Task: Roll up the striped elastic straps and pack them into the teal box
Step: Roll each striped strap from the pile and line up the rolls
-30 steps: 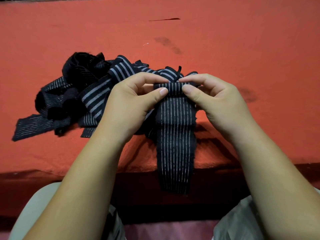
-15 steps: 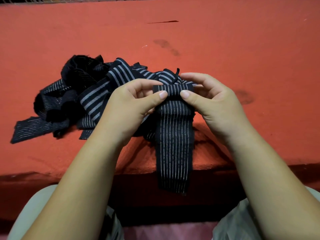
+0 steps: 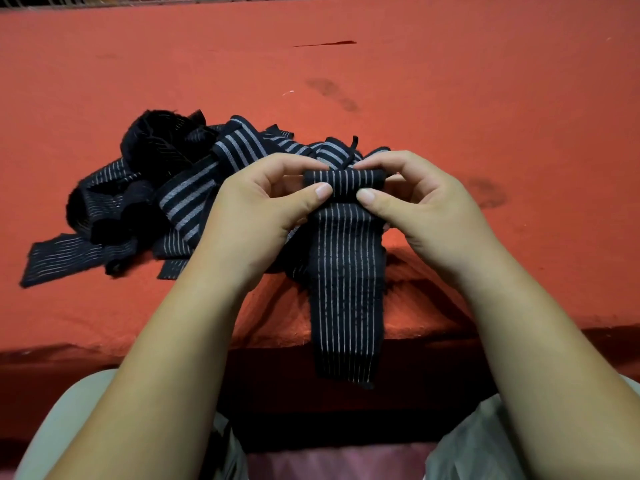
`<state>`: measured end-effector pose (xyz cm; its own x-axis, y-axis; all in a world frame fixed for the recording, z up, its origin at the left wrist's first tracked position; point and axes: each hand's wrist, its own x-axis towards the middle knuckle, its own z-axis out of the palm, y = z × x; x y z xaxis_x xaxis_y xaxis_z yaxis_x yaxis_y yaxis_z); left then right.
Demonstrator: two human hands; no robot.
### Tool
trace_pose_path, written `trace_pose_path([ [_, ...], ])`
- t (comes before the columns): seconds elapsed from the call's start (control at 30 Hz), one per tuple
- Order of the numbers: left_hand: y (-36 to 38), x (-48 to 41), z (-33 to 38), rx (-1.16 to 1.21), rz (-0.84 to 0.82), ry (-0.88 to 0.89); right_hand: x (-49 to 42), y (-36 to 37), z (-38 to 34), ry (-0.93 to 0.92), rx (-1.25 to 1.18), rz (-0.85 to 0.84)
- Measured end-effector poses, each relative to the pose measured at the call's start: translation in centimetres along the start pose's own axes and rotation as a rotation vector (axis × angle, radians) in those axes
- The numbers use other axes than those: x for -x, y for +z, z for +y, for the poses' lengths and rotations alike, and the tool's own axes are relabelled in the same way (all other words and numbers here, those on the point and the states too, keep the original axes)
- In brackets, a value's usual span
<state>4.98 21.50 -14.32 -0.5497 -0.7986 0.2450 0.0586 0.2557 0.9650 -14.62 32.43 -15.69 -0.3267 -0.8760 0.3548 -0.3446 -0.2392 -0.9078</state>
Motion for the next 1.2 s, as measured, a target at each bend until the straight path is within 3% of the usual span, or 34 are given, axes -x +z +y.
trace_pose_path([
  [0.17,0.2,0.1,0.2,0.018,-0.017,0.002,0.1,0.1,-0.2,0.089,-0.062,0.059],
  [0.47,0.2,0.2,0.5,0.109,-0.029,-0.149,0.3,0.4,-0.1,0.029,-0.139,0.066],
  [0.67,0.1,-0.2,0.1,0.045,0.022,-0.109,0.0,0.2,0.1,0.067,-0.193,0.029],
  [0.87,0.4,0.0,0.4,0.051,0.044,-0.117,0.0,-0.5,0.0,0.036,-0.094,-0.022],
  [1.1,0.9,0.6,1.4,0.040,0.071,-0.121,0.2,0.3,0.3,-0.056,-0.069,0.090],
  [1.2,0.9,0.6,1.3,-0.111,0.050,-0.056,0.1,0.3,0.2,-0.061,-0.071,0.124],
])
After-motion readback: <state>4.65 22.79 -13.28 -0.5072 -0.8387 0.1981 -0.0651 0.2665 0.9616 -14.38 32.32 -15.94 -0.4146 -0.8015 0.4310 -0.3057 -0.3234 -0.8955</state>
